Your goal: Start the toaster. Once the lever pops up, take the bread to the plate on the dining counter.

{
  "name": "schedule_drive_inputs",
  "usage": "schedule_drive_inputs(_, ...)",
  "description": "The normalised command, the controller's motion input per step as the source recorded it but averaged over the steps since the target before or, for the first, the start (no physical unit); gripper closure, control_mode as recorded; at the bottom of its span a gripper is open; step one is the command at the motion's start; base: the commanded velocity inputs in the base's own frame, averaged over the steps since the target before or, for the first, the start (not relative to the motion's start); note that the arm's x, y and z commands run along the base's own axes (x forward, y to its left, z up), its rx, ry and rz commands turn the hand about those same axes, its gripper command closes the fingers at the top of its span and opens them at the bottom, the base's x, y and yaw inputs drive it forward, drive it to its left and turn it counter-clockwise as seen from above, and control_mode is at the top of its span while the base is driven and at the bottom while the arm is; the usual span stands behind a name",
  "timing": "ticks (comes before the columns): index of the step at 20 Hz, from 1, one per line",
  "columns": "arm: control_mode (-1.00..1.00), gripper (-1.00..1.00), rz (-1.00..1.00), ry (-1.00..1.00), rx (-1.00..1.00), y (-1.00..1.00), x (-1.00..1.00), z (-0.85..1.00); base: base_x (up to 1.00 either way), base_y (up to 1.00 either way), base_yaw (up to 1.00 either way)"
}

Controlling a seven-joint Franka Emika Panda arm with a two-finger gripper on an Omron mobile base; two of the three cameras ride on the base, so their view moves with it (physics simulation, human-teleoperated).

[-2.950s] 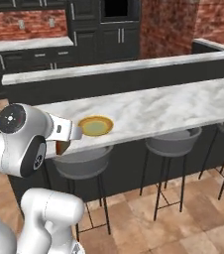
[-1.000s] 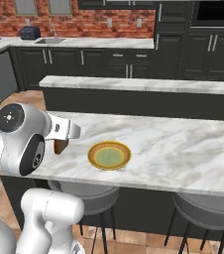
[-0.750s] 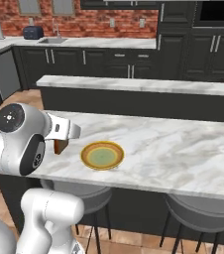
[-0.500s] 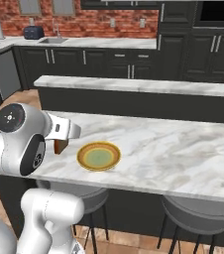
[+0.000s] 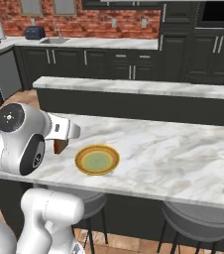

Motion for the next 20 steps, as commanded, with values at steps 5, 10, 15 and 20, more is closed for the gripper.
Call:
schedule_drive_inputs(5,1.0,1.0,0.0,0.0,0.0,0.0,0.0,0.0,0.28,-0.23,0.01)
schedule_drive_inputs(10,-1.0,1.0,0.09,0.0,0.0,-0.36,0.36,-0.48,0.0,0.0,0.0)
schedule_drive_inputs(15,-1.0,1.0,0.15,0.0,0.0,-0.36,0.48,-0.65,0.0,0.0,0.0)
schedule_drive_inputs(20,-1.0,1.0,0.07,0.0,0.0,-0.06,0.61,-0.55,0.0,0.0,0.0)
